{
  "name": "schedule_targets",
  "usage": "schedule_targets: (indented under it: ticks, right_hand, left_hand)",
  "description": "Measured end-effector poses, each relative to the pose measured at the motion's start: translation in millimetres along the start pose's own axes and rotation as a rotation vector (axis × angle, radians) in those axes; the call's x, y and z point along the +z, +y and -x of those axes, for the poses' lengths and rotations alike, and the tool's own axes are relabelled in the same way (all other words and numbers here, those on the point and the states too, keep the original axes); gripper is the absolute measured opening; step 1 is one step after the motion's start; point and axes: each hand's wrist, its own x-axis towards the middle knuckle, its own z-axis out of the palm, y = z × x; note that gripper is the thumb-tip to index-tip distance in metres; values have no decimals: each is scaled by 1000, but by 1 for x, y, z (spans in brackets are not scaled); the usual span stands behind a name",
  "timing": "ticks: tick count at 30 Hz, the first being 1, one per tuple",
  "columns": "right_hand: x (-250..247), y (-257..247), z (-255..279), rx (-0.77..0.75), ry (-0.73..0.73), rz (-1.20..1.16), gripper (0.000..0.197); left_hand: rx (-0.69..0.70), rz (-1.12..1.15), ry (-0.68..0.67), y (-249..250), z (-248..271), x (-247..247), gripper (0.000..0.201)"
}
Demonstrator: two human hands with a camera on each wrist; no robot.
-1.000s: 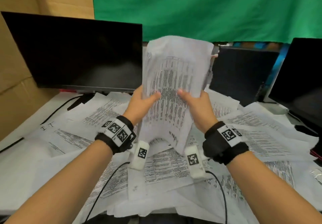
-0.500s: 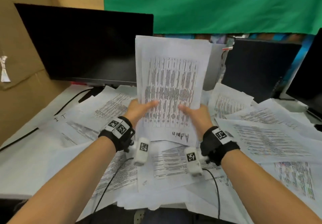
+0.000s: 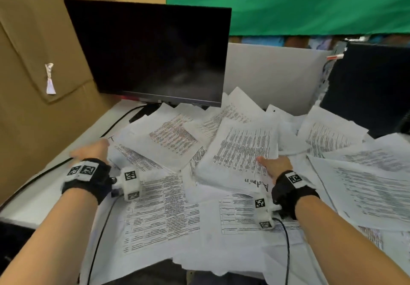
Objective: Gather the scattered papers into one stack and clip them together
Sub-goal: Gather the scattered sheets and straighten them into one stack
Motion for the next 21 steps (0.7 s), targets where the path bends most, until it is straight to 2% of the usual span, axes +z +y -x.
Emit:
schedule_targets:
  ticks: [1,3,7,10,11,13,14,17,19,21]
  right_hand:
    - [1,0,-2,-4,-1,23,70]
    - [2,0,-2,-6,5,73,77]
    - [4,0,2,-28,4,113,74]
    - [4,6,-1,-53,9,88,72]
    - [4,8,-1,-46,9,79,73]
    - [4,10,-1,-42,10,65,67]
    - [4,10,-1,-38,5,47,62]
    - [3,9,2,-28,-13,31,65]
    - [4,8,1,-8,-14,55,77]
    - [2,5,3,-4,-14,79,73]
  left_hand:
    - [-13,1,4,-3,-14,-2,112]
    - [14,-4,-27,1,9,-8,108]
    - [141,-44,-186,5,34,4,81]
    - [194,33,-354,8,49,27,56]
    - [200,31,-415,11,52,34,54]
    - [256,-69,-500,18,61,46,66]
    - [304,-142,-477,21,64,50,68]
    - [460,-323,-248,27,73,57,45]
    - [562,-340,-166,28,76,58,32]
    - [705,-359,-106,28,79,54,24]
